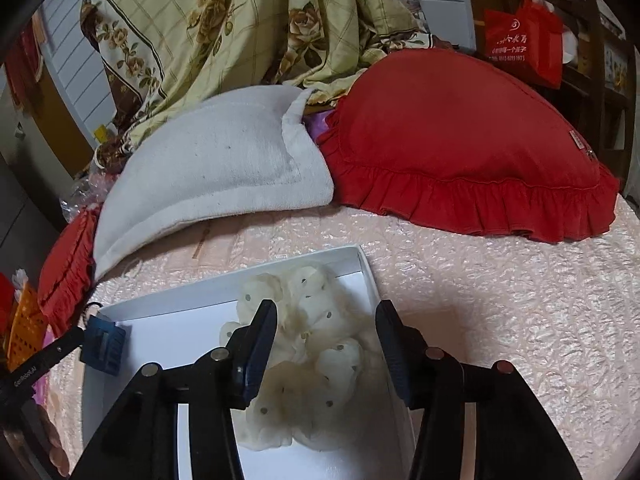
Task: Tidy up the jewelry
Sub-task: 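Carry the blue clip and cream scrunchie into the white tray and release both, then grasp the white pearl necklace with the left tool while the right tool grasps the brown bracelet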
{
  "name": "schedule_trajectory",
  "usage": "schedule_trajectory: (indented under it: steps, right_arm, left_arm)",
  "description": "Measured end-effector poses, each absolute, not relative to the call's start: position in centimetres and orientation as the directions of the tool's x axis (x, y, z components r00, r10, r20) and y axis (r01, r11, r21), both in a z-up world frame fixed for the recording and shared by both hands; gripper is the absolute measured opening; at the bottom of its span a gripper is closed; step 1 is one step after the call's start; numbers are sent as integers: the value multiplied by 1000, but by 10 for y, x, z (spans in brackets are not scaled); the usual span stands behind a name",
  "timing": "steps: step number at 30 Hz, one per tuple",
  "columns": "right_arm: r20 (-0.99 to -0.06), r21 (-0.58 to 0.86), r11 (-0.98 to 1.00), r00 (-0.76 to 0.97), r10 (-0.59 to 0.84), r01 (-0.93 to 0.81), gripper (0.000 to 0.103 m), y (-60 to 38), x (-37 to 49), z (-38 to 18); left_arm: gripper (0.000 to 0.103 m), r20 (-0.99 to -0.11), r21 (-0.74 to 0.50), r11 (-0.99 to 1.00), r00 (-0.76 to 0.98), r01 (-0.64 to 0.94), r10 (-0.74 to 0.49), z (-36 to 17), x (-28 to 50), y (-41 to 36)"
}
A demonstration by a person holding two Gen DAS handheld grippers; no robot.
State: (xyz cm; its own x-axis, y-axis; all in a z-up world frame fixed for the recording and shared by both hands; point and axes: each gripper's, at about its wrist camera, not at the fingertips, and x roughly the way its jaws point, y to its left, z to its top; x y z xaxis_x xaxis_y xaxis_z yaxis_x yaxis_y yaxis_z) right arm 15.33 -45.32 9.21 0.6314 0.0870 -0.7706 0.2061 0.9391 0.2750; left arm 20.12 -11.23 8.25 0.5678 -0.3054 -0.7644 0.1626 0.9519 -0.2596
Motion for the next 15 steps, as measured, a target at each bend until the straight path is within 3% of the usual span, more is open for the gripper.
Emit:
schedule_trajectory:
  steps: [9,15]
  right_arm:
    - [-709,392,905,682,182,165,49,-466,77,146]
    - [-707,404,903,676,207,146,49,-463,0,146]
  left_arm:
    - [44,-690,-184,965,675,185,-261,137,125,-98]
    - [56,-652,-115,972,722,207,-231,149,53,-91]
